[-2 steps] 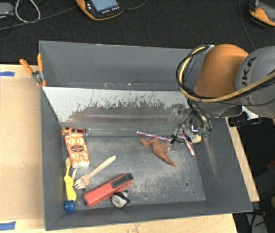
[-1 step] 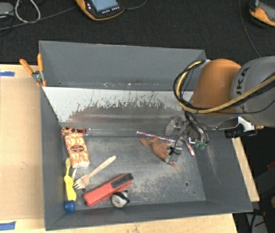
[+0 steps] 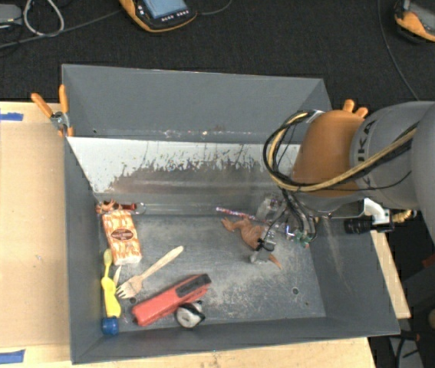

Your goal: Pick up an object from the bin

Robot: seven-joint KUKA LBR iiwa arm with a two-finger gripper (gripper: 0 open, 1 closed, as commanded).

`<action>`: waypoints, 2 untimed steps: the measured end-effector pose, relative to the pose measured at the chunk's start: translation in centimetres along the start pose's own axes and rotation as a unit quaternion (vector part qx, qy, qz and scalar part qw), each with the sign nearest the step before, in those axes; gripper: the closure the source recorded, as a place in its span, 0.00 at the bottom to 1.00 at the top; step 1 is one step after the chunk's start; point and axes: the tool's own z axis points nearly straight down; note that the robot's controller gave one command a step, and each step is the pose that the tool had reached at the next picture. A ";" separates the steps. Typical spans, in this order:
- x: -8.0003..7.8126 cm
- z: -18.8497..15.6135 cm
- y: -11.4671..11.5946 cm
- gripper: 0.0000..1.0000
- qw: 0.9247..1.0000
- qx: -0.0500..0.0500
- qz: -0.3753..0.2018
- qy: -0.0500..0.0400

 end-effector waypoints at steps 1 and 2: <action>0.1 0.8 -0.4 1.00 0.999 0.001 0.038 0.002; 0.1 0.8 -0.4 1.00 0.999 0.001 0.037 0.002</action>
Offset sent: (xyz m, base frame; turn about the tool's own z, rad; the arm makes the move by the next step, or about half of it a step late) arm 0.0000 0.0000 0.0000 0.0000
